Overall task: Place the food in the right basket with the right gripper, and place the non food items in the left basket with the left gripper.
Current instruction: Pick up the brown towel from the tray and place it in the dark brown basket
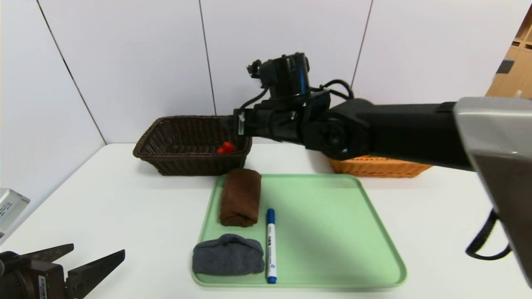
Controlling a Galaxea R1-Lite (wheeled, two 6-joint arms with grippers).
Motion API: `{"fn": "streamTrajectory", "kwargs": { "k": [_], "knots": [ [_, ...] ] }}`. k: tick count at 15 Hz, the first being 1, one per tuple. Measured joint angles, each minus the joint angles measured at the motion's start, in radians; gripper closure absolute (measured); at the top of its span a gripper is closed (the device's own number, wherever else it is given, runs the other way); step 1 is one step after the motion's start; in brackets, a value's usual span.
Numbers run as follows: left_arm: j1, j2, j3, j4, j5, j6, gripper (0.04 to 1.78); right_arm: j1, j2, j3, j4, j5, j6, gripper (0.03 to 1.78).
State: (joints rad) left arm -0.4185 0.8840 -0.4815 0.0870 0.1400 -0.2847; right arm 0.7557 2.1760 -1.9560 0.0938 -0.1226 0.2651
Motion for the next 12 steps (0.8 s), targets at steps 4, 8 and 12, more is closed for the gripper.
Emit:
{"fn": "streamTrajectory", "kwargs": {
  "k": [4, 8, 12],
  "knots": [
    [0.0, 0.0, -0.001, 0.0, 0.0, 0.0, 0.13, 0.015, -0.094, 0.0, 0.398, -0.012, 0.144, 0.21],
    [0.0, -0.005, 0.002, 0.0, 0.001, -0.001, 0.13, 0.024, -0.029, 0.0, 0.481, 0.024, 0.301, 0.17],
    [0.001, -0.02, 0.008, 0.0, 0.003, -0.003, 0.13, 0.063, 0.063, -0.001, 0.364, 0.037, 0.354, 0.14]
  ]
}}
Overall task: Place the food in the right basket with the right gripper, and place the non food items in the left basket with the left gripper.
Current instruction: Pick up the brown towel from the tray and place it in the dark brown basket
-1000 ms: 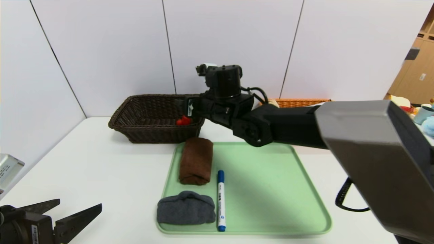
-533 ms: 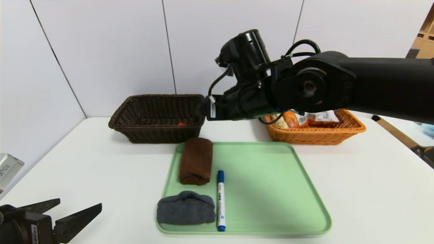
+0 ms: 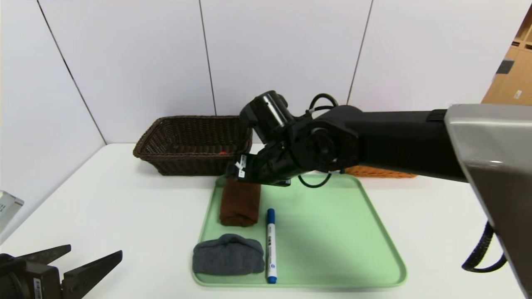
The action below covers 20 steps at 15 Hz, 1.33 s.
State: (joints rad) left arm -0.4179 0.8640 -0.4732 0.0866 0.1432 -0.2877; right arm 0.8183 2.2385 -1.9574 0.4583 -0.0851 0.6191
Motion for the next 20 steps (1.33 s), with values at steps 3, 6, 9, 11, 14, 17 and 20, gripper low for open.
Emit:
{"fn": "streamTrajectory", "kwargs": {
  "k": [3, 6, 9, 11, 14, 17, 20],
  "knots": [
    [0.0, -0.011, 0.005, 0.0, -0.001, 0.0, 0.13, 0.03, 0.041, 0.0, -0.01, -0.013, -0.008, 0.13],
    [0.0, -0.022, 0.014, 0.0, -0.001, 0.0, 0.13, 0.038, 0.066, 0.0, -0.01, -0.034, -0.016, 0.12],
    [0.0, -0.031, 0.02, 0.001, -0.001, 0.0, 0.13, 0.042, 0.08, 0.0, -0.013, -0.051, -0.02, 0.46],
    [0.0, -0.037, 0.023, 0.0, -0.001, 0.0, 0.13, 0.042, 0.086, 0.001, -0.012, -0.051, -0.024, 0.75],
    [0.0, -0.044, 0.026, 0.002, -0.003, -0.001, 0.13, 0.044, 0.088, 0.001, -0.01, -0.051, -0.024, 1.04],
    [0.0, -0.051, 0.027, 0.003, -0.003, -0.001, 0.13, 0.042, 0.064, 0.003, 0.001, -0.041, -0.001, 1.53],
    [0.0, -0.056, 0.031, 0.002, -0.003, -0.001, 0.13, 0.037, 0.008, 0.003, 0.014, -0.009, 0.061, 1.53]
  ]
}}
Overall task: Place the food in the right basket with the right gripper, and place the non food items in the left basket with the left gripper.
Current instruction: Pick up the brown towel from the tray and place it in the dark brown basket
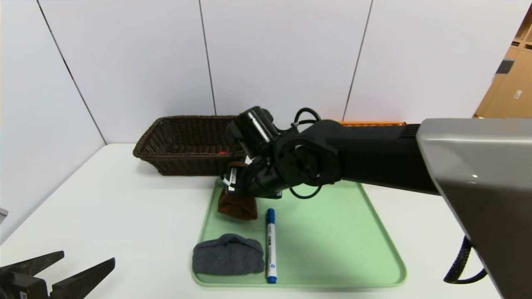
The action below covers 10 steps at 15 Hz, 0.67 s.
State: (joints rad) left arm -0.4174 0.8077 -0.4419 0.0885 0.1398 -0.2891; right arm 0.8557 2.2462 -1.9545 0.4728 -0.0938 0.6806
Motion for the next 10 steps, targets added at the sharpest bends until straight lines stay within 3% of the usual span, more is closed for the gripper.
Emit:
{"fn": "streamTrajectory", "kwargs": {
  "k": [6, 9, 10],
  "knots": [
    [0.0, -0.016, 0.004, 0.002, -0.001, 0.001, 0.13, -0.032, -0.141, 0.0, 0.116, 0.139, 0.163, 1.53],
    [0.0, -0.021, 0.009, 0.002, -0.001, 0.001, 0.13, -0.062, -0.214, 0.0, 0.083, 0.246, 0.163, 1.53],
    [0.0, -0.021, 0.009, 0.002, -0.001, 0.001, 0.13, -0.065, -0.23, 0.0, 0.038, 0.252, 0.14, 1.53]
  ]
}}
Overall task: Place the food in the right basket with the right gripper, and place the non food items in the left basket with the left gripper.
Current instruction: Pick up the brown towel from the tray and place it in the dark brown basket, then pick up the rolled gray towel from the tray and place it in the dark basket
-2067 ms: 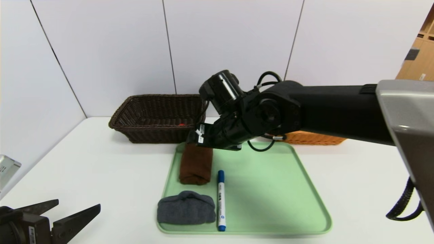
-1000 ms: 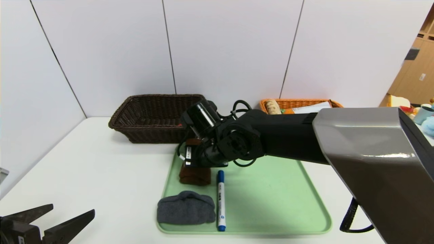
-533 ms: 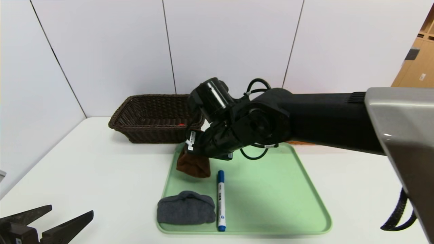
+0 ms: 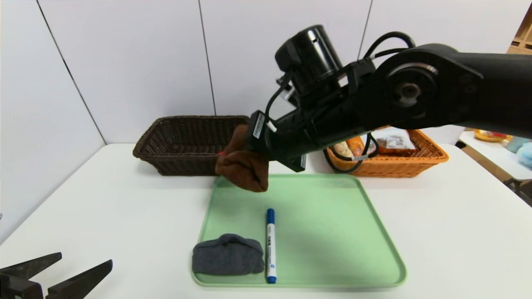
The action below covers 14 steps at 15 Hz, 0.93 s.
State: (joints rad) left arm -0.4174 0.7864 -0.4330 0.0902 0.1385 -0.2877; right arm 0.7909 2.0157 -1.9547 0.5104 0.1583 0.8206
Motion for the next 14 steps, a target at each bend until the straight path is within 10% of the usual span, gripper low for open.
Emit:
{"fn": "streamTrajectory", "kwargs": {
  "k": [7, 14],
  "knots": [
    [0.0, -0.003, -0.001, -0.003, 0.004, 0.0, 0.13, -0.015, 0.101, 0.0, -0.413, -0.14, -0.414, 1.53],
    [0.0, -0.002, 0.043, -0.004, 0.005, 0.003, 0.13, -0.029, 0.332, -0.017, -0.862, -0.174, -0.514, 1.53]
  ]
}}
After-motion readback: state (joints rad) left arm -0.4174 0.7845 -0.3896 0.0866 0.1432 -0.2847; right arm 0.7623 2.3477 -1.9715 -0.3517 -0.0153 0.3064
